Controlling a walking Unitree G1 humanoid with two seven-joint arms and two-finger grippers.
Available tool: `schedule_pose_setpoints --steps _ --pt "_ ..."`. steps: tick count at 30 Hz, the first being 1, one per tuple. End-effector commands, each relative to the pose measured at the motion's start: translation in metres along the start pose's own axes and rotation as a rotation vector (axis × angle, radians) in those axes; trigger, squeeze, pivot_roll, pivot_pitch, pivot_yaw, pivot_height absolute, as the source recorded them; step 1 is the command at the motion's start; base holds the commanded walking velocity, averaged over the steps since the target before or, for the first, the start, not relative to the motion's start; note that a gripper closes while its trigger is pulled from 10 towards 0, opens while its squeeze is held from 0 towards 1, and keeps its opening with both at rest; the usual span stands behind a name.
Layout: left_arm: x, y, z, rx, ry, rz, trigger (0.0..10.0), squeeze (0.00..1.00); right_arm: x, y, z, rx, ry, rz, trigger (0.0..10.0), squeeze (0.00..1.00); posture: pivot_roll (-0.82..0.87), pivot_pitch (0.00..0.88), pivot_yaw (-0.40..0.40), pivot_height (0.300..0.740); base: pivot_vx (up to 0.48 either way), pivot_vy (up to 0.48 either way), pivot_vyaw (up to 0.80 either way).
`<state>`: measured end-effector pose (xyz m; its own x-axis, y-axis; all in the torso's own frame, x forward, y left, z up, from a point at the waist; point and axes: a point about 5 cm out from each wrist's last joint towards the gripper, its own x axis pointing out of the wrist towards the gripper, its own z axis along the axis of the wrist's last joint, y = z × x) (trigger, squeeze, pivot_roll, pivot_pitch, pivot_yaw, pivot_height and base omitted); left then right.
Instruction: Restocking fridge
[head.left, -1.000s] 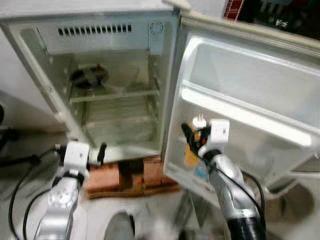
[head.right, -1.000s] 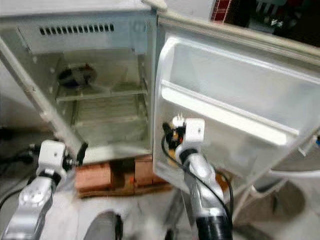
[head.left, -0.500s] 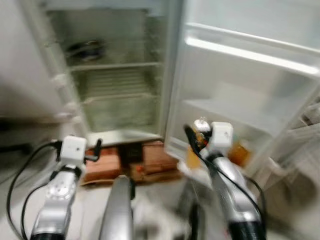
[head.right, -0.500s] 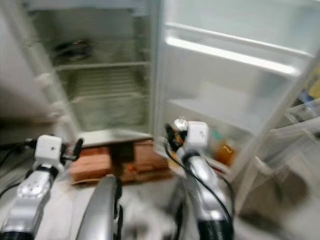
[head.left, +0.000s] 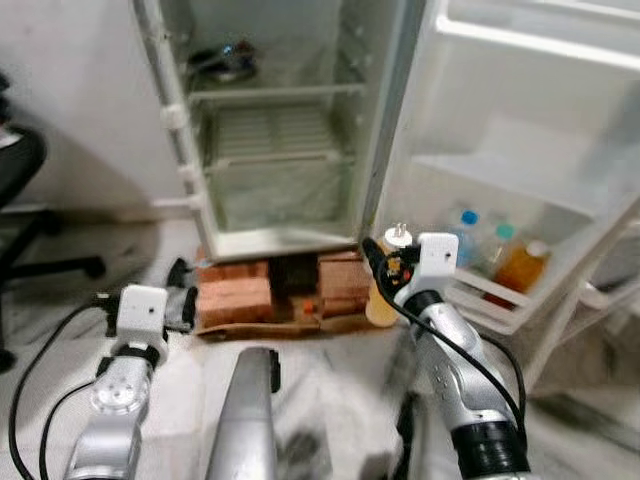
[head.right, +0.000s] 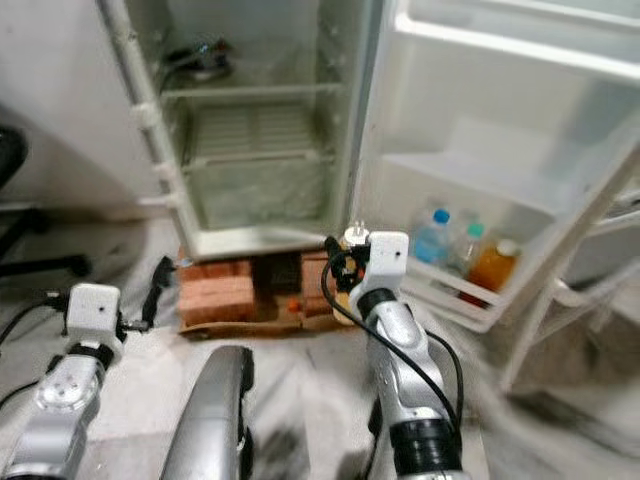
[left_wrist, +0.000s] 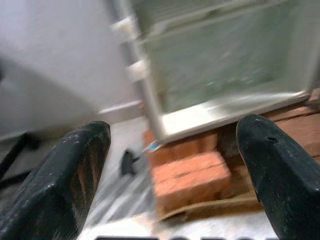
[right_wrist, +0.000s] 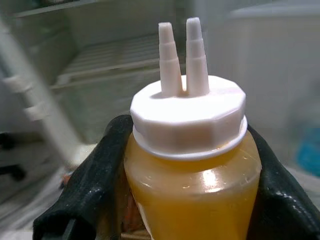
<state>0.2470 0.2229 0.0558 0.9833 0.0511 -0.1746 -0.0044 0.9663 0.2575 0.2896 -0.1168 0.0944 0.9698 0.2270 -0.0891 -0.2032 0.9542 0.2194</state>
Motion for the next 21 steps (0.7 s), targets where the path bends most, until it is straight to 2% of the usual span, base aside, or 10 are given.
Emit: schedule_pose_setpoints --steps 1,14,18,19,21 --pt "0.001 -0.002 0.002 0.007 -0.011 -0.017 10.0 0.00 0.003 -0.002 0.007 -0.010 -0.032 -0.013 10.0 0.00 0.12 0.037 -0.032 0.587 0.000 0.000 0.00" --pt "0.000 -0.003 0.001 0.000 -0.011 -0.012 10.0 0.00 0.004 0.000 0.005 -0.001 -0.024 0.007 10.0 0.00 0.12 0.040 -0.033 0.587 0.000 0.000 0.00" --pt "0.000 -0.002 0.001 0.001 -0.010 -0.011 10.0 0.00 0.004 0.005 0.004 0.019 -0.020 0.052 10.0 0.00 0.12 0.042 -0.033 0.587 0.000 0.000 0.00" --pt "0.000 -0.002 0.000 0.001 -0.009 -0.010 10.0 0.00 0.004 0.010 0.005 -0.013 -0.021 0.096 10.0 0.00 0.12 0.043 -0.033 0.587 0.000 0.000 0.00" --pt "0.000 -0.002 0.000 0.002 -0.009 -0.011 10.0 0.00 0.003 0.013 0.007 -0.023 -0.034 0.125 10.0 0.00 0.12 0.043 -0.033 0.587 0.000 0.000 0.00"
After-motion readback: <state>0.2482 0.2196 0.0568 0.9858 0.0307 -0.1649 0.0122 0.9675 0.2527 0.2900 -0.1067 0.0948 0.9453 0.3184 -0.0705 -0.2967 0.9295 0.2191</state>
